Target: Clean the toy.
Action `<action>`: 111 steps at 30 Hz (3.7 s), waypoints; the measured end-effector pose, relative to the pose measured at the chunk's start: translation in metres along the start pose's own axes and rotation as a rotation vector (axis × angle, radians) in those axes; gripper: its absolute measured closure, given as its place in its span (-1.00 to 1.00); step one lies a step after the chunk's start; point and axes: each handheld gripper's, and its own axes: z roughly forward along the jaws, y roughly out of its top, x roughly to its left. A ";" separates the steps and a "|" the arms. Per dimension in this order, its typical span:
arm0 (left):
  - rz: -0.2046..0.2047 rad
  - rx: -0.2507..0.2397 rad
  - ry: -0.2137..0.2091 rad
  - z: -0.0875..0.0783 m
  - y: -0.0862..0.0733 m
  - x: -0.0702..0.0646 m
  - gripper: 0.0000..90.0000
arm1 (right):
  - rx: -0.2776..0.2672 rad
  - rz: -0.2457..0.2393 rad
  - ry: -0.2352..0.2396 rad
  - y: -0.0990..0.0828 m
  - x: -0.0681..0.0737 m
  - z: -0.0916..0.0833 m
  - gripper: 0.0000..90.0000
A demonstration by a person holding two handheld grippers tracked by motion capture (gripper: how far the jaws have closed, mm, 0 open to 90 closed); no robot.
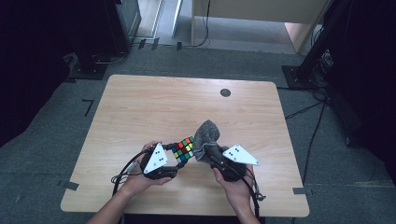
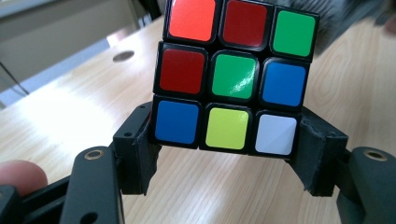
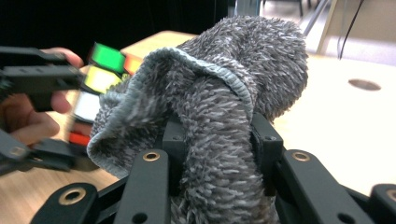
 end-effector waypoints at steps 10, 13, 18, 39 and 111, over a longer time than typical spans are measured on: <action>0.022 0.187 0.053 0.015 0.009 -0.012 -0.26 | 0.010 -0.343 0.058 -0.001 0.057 0.006 0.44; 0.053 0.211 0.080 0.016 0.009 -0.015 -0.25 | 0.044 -0.444 -0.004 -0.008 0.066 0.014 0.43; 0.045 0.200 0.075 0.015 0.008 -0.012 -0.25 | 0.051 -0.417 -0.108 -0.005 0.054 0.013 0.43; -0.004 0.030 -0.015 0.002 0.006 -0.004 -0.25 | -0.044 -0.189 -0.030 0.008 0.022 -0.004 0.43; -0.090 -0.182 -0.109 -0.023 0.009 0.010 -0.25 | -0.029 -0.097 0.120 -0.017 0.010 0.010 0.46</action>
